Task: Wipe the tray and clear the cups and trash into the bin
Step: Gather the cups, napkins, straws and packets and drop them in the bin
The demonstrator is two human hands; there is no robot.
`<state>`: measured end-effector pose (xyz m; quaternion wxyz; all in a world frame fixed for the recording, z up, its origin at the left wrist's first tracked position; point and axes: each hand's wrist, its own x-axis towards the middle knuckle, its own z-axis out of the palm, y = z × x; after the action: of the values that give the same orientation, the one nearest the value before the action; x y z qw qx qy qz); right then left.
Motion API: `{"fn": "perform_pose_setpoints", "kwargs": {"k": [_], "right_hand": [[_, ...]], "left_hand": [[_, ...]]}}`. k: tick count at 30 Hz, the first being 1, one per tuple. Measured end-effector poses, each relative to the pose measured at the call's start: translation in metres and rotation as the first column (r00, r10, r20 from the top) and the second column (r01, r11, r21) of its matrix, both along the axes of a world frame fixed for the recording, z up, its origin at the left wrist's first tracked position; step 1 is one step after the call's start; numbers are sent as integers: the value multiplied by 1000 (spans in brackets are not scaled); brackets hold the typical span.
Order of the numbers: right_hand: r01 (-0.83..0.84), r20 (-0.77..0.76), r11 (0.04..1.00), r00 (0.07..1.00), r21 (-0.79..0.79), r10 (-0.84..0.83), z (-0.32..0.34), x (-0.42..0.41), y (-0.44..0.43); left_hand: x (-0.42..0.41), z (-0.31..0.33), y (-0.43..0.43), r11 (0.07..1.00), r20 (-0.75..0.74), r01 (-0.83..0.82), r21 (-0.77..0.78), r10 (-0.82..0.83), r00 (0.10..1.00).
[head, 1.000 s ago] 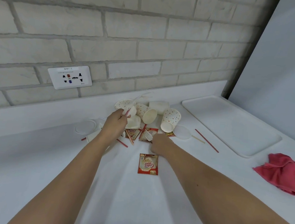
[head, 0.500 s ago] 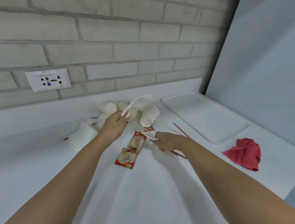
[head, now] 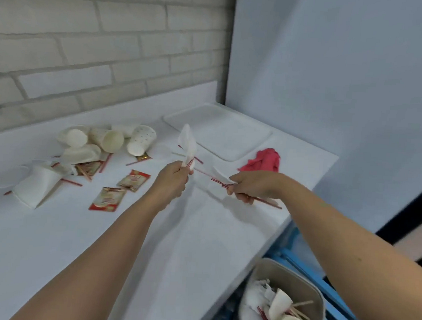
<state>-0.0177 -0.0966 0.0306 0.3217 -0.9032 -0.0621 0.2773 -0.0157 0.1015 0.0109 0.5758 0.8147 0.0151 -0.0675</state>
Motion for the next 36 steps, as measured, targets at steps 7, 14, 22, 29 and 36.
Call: {"fn": "perform_pose_setpoints", "kwargs": {"k": [7,14,22,29,36], "right_hand": [[-200,-281,937,952,-287,117,11,-59,-126],[-240,-488,842,872,-483,-32,-37,-105,-182],[-179,-414,847,909,-501,-53,-138,-133,-155],[-120,-278,873,960,-472,-19,-160,-132,-129],[-149,-243,861,969,-485,31,-130,-124,-140]], "left_hand": [[-71,-6,-111,942,-96,326,79,-318,943],[-120,-67,-173,831,-171,481,281,-450,877],[-156,-159,-176,891,-632,393,226,-172,755],[-162,-175,-184,986,-777,159,-39,-130,616],[-151,-161,-196,975,-662,218,30,-144,735]]}}
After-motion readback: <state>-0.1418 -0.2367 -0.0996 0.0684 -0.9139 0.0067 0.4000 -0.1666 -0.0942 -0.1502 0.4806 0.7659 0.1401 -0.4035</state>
